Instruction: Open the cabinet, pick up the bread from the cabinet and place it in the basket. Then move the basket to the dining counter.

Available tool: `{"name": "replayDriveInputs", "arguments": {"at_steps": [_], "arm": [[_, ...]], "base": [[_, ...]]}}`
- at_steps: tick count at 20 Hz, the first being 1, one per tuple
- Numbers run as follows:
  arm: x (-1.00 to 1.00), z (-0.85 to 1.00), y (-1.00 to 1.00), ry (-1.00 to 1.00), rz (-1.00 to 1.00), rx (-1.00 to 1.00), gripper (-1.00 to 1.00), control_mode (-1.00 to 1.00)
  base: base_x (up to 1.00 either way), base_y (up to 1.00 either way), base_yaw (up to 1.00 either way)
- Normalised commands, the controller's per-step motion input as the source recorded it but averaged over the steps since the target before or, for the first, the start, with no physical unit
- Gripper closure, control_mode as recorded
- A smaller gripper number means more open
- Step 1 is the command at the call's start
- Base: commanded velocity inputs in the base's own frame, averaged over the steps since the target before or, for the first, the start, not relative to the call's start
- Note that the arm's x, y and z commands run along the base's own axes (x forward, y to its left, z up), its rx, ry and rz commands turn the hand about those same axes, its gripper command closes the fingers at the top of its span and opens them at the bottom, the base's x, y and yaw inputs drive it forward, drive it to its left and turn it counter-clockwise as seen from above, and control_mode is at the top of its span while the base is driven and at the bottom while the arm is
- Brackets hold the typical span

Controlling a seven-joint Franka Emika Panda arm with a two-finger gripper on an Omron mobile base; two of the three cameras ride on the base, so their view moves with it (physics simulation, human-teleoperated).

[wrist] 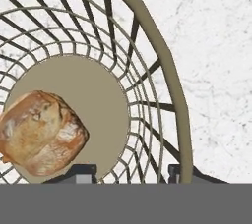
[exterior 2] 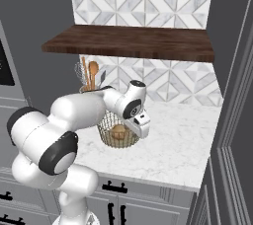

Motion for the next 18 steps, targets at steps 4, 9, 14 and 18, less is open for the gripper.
{"name": "replayDriveInputs", "arguments": {"at_steps": [4,9,14,18], "arm": [[0.00,0.00,0.00,0.00,0.00,0.00,1.00,-1.00],[0.00,0.04,0.00,0.00,0.00,0.00,1.00,-1.00],[-0.10,0.41,0.00,-0.02,-0.10,0.00,1.00,-1.00],[-0.46,0.84,-0.01,-0.02,-0.08,0.00,1.00,-1.00]], "base": [[0.00,0.00,0.00],[0.00,0.00,0.00],[0.00,0.00,0.00],[0.00,0.00,0.00]]}}
